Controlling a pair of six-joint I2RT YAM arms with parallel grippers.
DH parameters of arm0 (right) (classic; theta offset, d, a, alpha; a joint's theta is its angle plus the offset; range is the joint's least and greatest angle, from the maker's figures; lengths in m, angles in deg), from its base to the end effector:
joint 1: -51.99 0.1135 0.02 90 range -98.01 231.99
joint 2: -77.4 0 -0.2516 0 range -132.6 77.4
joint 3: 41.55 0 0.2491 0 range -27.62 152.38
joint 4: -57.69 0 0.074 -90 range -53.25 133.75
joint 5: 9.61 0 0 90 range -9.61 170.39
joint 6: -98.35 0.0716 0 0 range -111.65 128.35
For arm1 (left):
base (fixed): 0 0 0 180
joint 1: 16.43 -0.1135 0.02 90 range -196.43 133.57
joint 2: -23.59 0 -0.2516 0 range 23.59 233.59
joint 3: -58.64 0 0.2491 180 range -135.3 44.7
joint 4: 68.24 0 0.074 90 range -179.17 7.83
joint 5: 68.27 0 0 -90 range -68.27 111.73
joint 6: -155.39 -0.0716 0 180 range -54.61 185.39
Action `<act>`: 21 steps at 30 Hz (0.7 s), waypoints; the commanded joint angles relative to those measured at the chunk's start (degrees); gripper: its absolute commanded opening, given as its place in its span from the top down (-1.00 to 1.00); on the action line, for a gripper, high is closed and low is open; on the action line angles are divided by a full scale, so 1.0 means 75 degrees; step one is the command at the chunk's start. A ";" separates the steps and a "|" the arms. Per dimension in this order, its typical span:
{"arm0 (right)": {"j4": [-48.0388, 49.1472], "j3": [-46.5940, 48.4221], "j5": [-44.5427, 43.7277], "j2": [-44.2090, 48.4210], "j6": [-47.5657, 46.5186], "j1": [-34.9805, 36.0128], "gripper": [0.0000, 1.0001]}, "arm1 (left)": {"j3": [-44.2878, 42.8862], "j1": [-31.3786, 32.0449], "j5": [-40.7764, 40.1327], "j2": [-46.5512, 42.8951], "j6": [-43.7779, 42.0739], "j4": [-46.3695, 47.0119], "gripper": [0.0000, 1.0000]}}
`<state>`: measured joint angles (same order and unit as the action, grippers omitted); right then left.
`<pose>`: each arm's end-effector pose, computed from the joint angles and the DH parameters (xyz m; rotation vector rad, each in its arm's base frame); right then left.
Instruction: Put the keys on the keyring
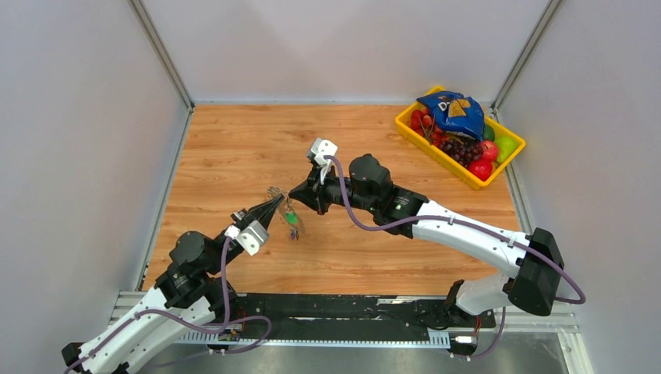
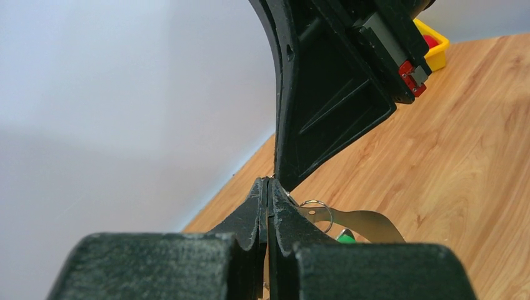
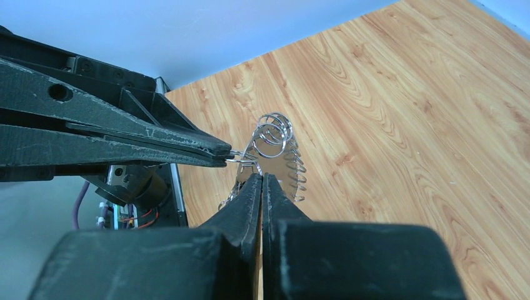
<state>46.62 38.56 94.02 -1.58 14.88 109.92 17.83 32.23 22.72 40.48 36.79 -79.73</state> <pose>0.1781 0.3160 0.3406 -0.9672 1.5824 1.0132 0.0976 -0.1128 0.3189 0.8607 1.0535 -0.3064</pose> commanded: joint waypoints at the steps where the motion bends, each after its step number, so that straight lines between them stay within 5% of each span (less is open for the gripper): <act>1: 0.0713 -0.0016 0.0232 0.0368 0.0225 -0.0046 1.00 | 0.0022 0.0037 0.0094 -0.0149 0.0154 0.0571 0.99; 21: 0.0746 -0.0315 0.1012 0.0524 0.0379 -0.0129 1.00 | -0.0077 0.0037 0.0627 -0.0388 0.0661 0.0755 0.99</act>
<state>49.12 37.05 100.14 -0.20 16.71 109.44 18.18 32.25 24.34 38.42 39.30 -78.92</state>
